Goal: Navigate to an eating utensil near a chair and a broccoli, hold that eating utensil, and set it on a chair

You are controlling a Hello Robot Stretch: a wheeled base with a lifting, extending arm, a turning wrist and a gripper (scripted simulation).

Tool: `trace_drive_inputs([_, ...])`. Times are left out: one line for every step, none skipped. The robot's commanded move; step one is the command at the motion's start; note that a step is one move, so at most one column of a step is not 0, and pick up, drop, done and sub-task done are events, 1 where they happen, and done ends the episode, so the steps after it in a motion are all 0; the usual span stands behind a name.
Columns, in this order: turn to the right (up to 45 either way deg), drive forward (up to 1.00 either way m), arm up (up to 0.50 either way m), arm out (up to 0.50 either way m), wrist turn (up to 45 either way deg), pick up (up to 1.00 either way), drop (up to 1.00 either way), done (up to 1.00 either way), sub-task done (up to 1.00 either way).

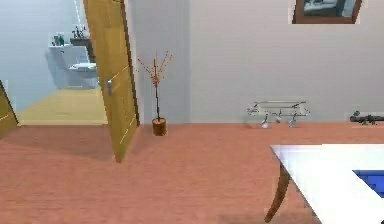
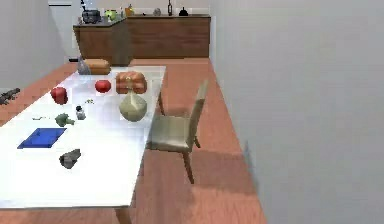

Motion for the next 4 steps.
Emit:
trace_drive_inputs([0.0,1.0,0.0,0.0,0.0,0.0,0.0,0.0,0.0])
trace_drive_inputs([-3.0,0.0,0.0,0.0,0.0,0.0,0.0,0.0,0.0])
trace_drive_inputs([0.0,0.35,0.0,0.0,0.0,0.0,0.0,0.0,0.0])
trace_drive_inputs([45.0,0.0,0.0,0.0,0.0,0.0,0.0,0.0,0.0])
